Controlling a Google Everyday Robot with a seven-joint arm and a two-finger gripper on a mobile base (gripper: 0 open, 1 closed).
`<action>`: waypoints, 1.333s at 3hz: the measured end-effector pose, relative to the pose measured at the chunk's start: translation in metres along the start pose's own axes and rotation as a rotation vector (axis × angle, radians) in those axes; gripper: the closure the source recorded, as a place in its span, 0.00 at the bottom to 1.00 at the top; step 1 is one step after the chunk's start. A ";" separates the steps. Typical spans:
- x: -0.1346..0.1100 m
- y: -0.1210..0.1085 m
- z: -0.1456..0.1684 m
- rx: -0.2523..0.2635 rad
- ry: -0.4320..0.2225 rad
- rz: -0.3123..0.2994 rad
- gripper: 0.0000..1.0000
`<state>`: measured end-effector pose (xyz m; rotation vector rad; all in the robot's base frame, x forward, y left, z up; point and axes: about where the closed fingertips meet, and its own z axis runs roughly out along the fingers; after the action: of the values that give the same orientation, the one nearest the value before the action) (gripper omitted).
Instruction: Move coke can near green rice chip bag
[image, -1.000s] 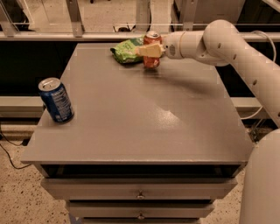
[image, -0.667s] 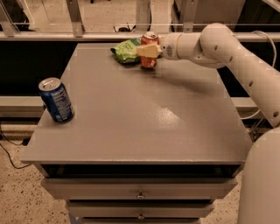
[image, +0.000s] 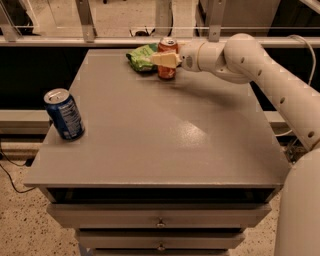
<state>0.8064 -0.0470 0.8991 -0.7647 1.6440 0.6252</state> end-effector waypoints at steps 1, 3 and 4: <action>0.001 0.002 0.003 -0.001 -0.023 -0.011 0.00; -0.006 -0.008 -0.048 0.008 -0.030 -0.121 0.00; -0.014 -0.025 -0.119 0.004 -0.009 -0.240 0.00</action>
Offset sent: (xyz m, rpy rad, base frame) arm -0.0147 -0.0244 0.0063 -0.0260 -0.1027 0.0069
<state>0.7519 -0.1505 0.9369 -0.9379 1.5163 0.4541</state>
